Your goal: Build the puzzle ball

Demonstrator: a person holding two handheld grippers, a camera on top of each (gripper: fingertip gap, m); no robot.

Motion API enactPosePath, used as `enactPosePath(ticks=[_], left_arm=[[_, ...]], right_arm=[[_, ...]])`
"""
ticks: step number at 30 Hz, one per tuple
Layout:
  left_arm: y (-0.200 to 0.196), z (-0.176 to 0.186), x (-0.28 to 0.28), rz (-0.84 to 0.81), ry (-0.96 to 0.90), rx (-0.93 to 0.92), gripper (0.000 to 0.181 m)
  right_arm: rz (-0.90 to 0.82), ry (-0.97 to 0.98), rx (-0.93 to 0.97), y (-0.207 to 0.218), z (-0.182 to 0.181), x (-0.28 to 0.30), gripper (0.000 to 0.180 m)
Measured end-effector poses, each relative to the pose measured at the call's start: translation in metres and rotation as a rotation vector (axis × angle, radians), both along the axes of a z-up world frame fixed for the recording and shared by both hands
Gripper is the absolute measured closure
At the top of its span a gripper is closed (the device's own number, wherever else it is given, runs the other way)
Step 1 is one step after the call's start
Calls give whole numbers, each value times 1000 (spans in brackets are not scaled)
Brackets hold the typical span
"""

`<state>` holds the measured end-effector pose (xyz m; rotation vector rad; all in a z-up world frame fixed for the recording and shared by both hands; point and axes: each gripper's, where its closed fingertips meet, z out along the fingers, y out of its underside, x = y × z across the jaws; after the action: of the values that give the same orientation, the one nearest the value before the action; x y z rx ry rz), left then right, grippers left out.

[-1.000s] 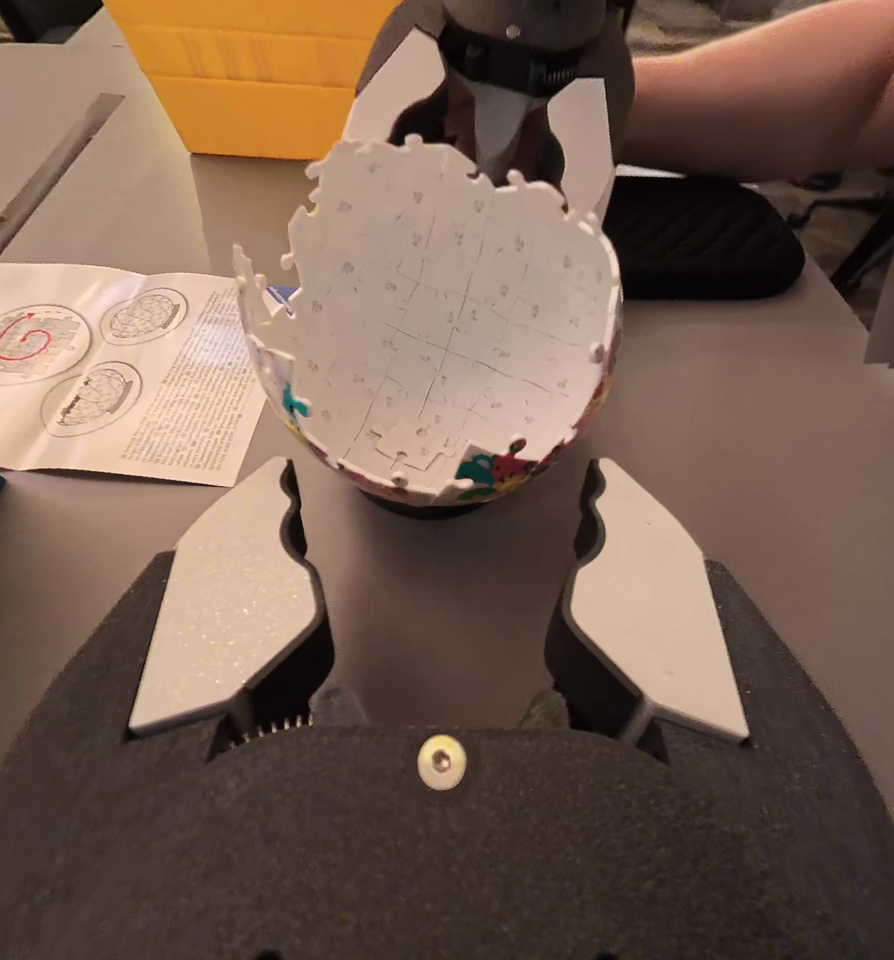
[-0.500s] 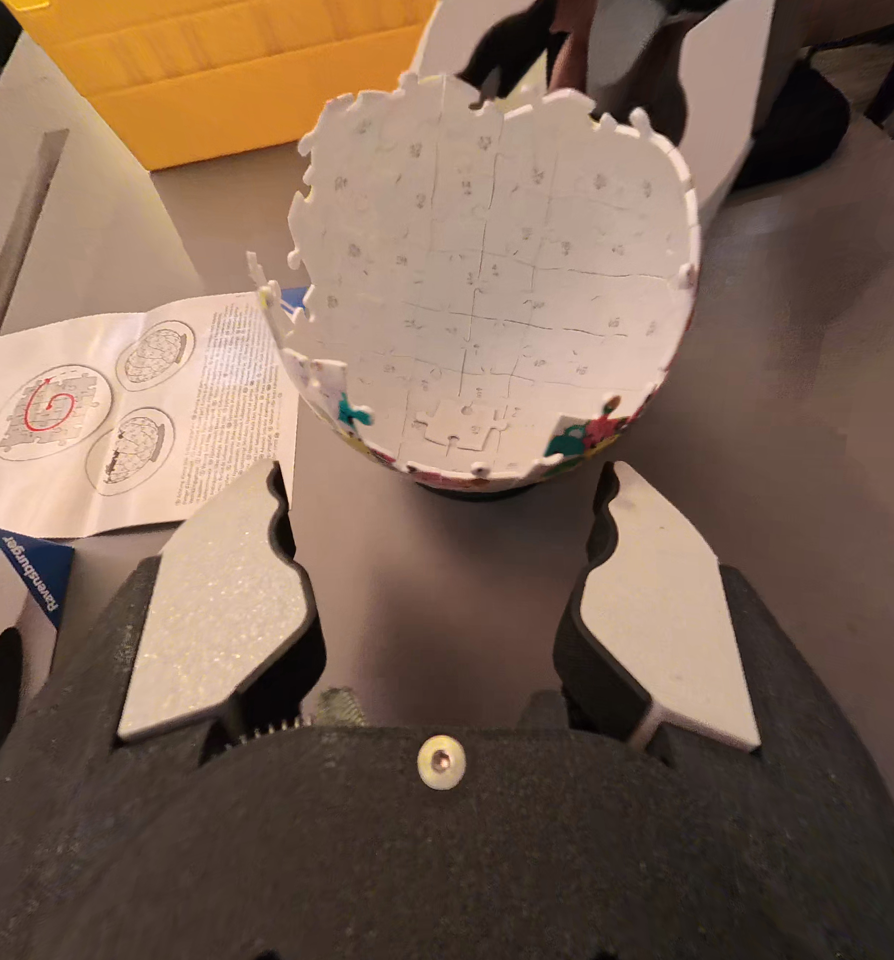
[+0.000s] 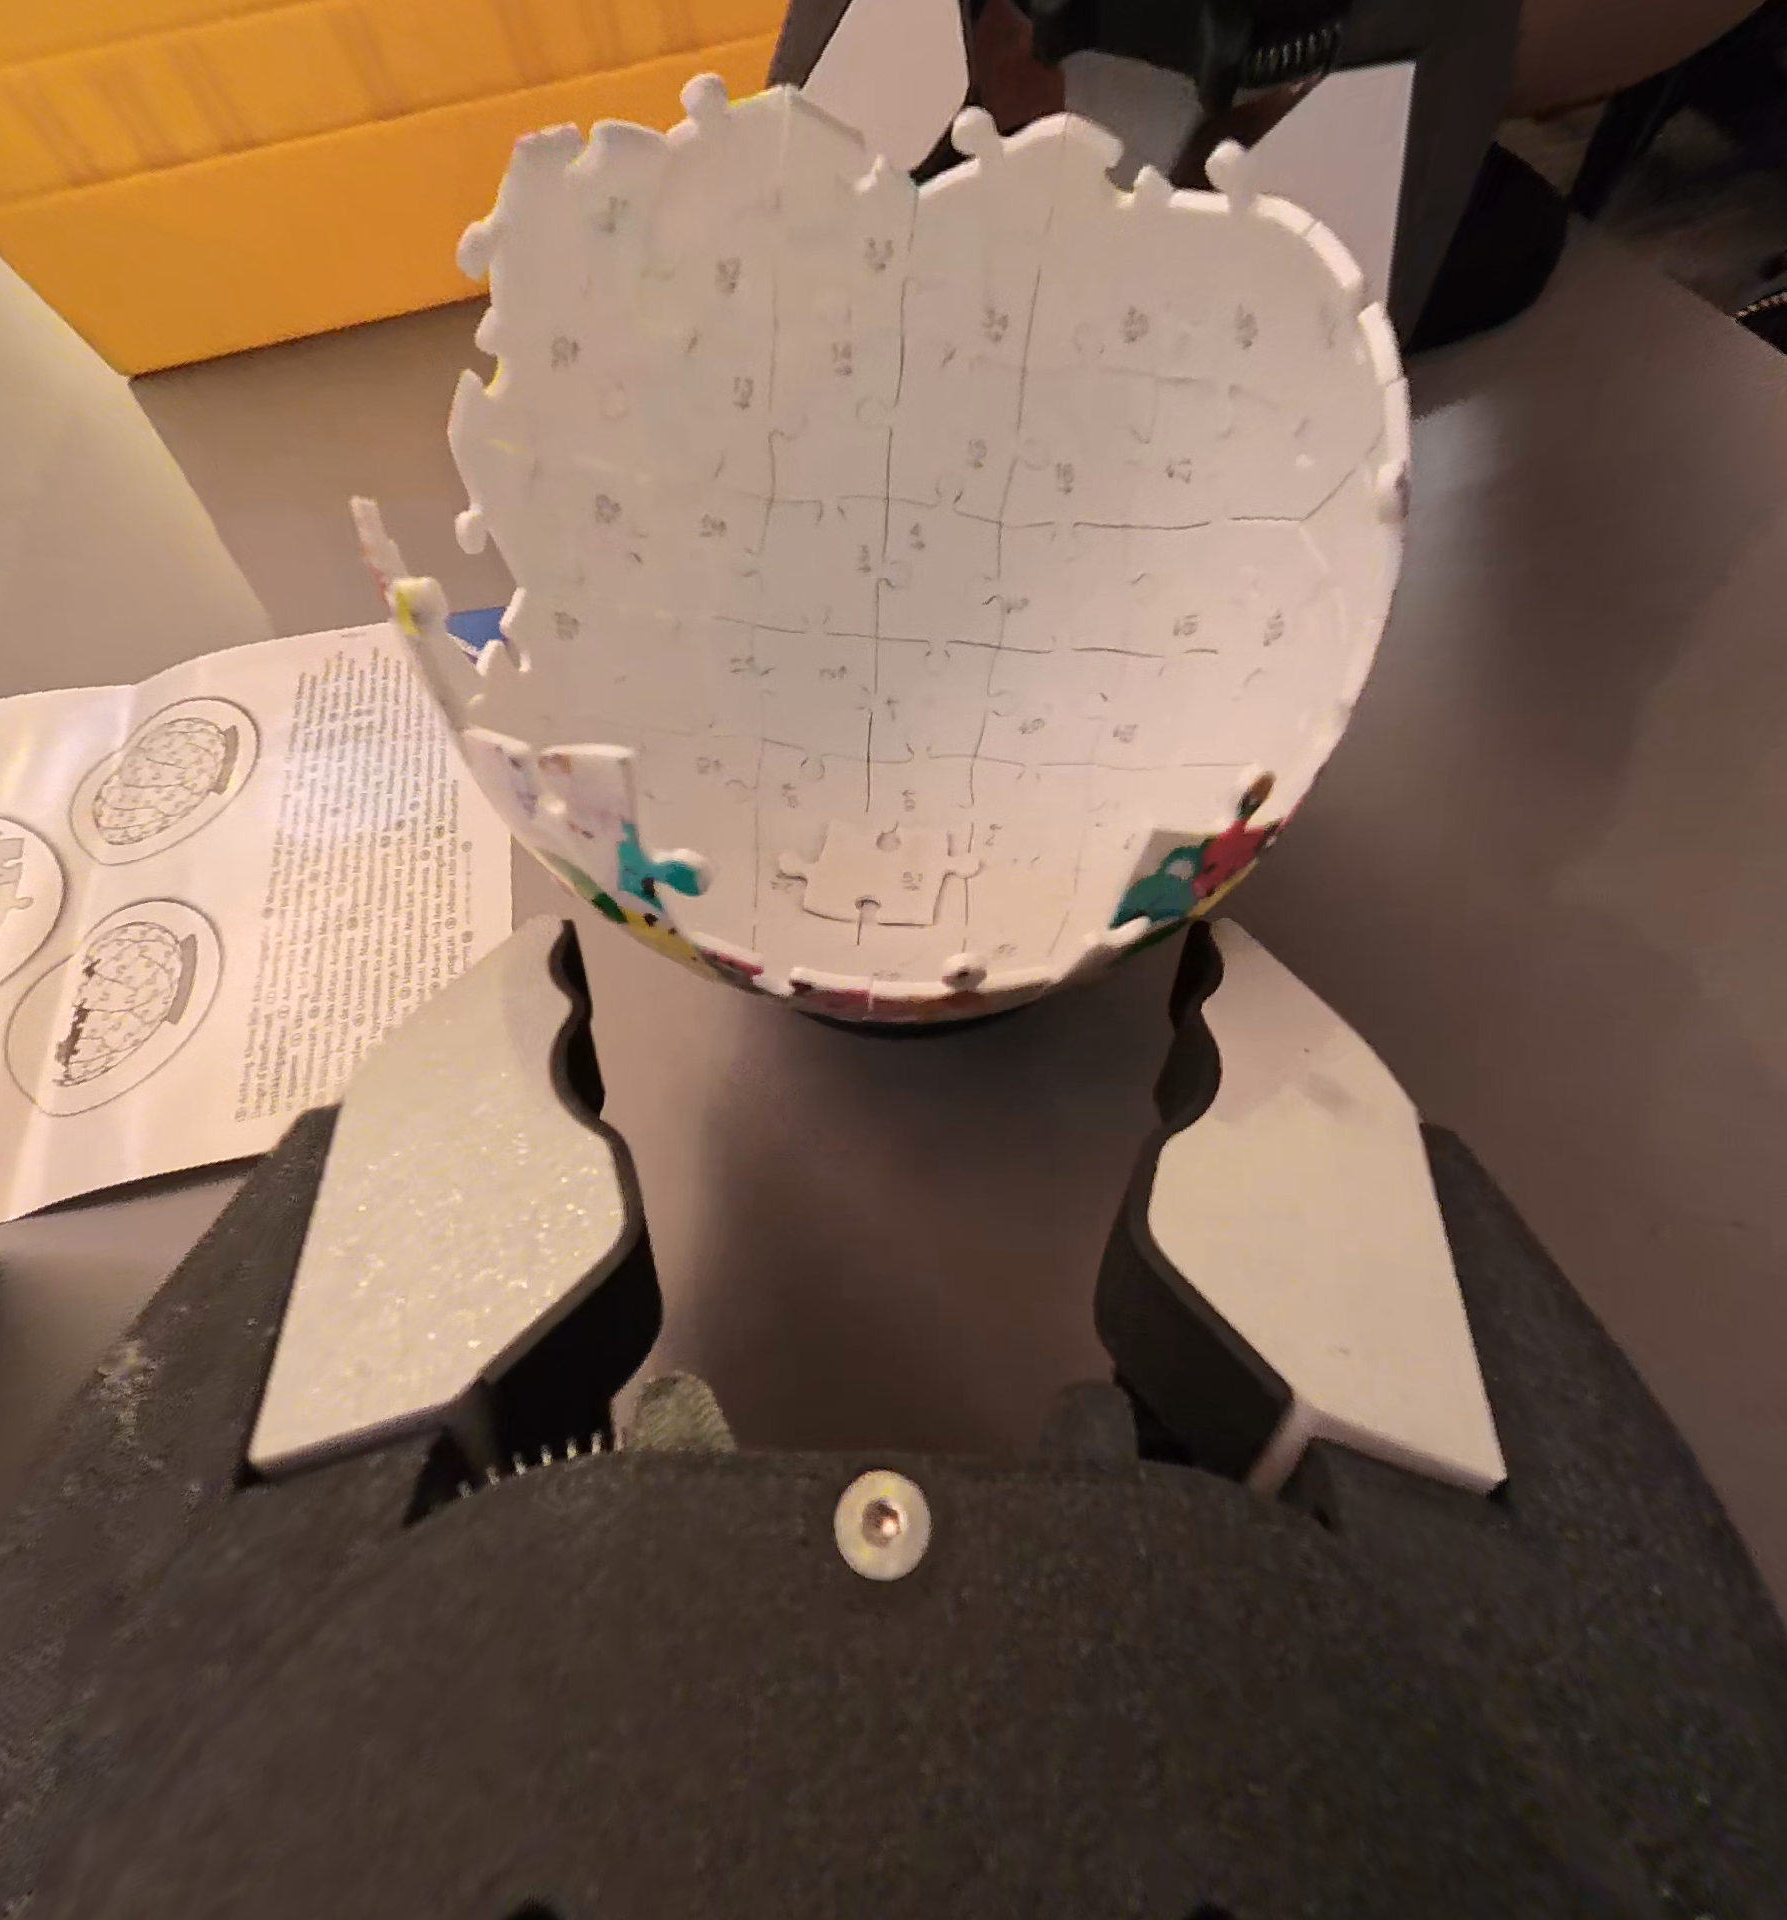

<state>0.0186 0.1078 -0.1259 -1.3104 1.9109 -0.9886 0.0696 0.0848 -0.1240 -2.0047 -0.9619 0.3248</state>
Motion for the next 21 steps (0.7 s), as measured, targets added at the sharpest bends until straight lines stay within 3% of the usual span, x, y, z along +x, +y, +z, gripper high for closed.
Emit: enactPosePath(ticks=[12,21], left_arm=[[-14,26,1,69,-58,-177,77],[-64,65,0,265,-173,-520,77]], right_arm=[[95,117,-154,-9,18,-5,75],[250,48,-545,-55,57,-3,74]])
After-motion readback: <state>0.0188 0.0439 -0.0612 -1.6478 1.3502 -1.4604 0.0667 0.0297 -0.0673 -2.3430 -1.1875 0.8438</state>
